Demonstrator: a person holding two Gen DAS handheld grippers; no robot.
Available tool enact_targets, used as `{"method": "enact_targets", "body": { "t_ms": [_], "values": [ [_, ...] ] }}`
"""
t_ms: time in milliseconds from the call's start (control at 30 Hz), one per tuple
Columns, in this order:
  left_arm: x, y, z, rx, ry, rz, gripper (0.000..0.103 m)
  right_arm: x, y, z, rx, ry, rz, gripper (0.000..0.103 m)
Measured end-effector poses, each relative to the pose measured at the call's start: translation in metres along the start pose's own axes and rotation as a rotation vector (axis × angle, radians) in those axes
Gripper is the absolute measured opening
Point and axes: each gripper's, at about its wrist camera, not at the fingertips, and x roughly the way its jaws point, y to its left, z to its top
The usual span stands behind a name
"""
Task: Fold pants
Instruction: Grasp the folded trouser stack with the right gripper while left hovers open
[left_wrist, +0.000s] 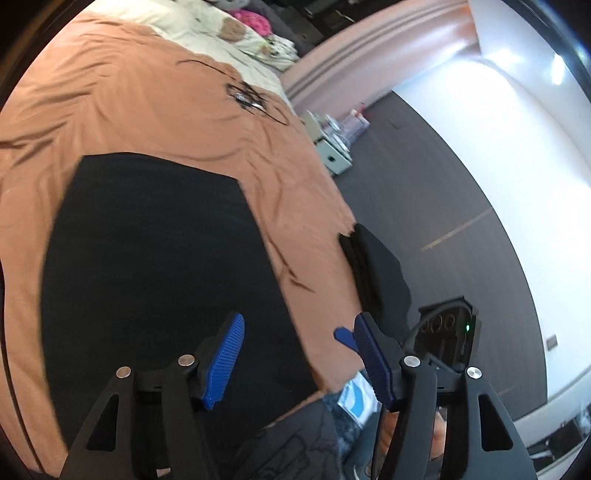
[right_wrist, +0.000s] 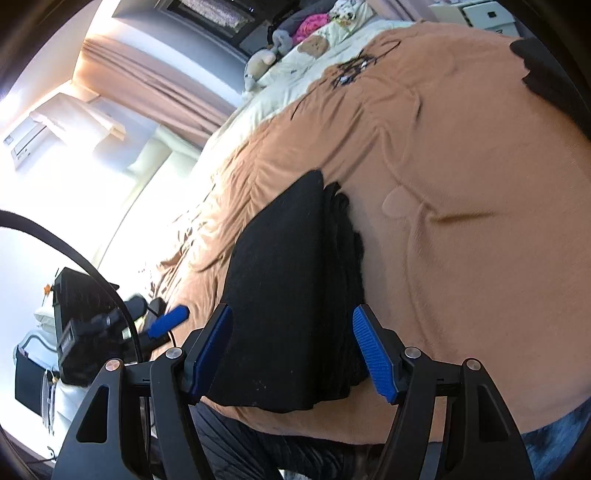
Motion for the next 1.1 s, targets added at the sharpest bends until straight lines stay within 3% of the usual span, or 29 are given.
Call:
{"method": "enact_targets", "body": {
  "t_ms": [100,167,233,267,333,367,533,767,1000,1100],
  "values": [
    [-0.013,0.017,-0.002,-0.019,-0.021,0.062,0.064,0.018,0.005,-0.002,-0.023,0.047,-0.022,0.066],
    [-0.021,0.033,-0.005,-0.048,-0.027,0.102,0.064,0.027,0.01,-0.001,-0.043,0.071,-0.035,0.059],
    [-0.026,0.045,-0.007,-0.073,-0.032,0.131,0.064,0.034,0.013,-0.001,-0.049,0.097,-0.045,0.039],
    [-0.027,0.049,-0.008,-0.083,-0.036,0.148,0.064,0.036,0.015,-0.001,-0.058,0.102,-0.064,0.035],
    [-0.032,0.064,-0.011,-0.114,-0.041,0.18,0.064,0.037,0.019,0.001,-0.09,0.103,-0.112,0.013],
    [-0.034,0.068,-0.01,-0.124,-0.042,0.186,0.064,0.037,0.021,0.001,-0.1,0.102,-0.123,0.011],
    [-0.049,0.096,-0.02,-0.174,-0.047,0.253,0.064,0.029,0.029,-0.001,-0.125,0.11,-0.119,0.009],
    [-0.041,0.127,-0.03,-0.254,-0.012,0.285,0.064,0.036,0.018,0.004,-0.071,0.13,-0.097,0.01],
    [-0.029,0.133,-0.038,-0.264,0.02,0.282,0.063,0.043,0.02,0.006,-0.092,0.133,-0.107,0.007],
    [-0.028,0.126,-0.037,-0.237,0.028,0.295,0.057,0.035,0.022,0.007,-0.091,0.104,-0.081,0.004]
  ]
}}
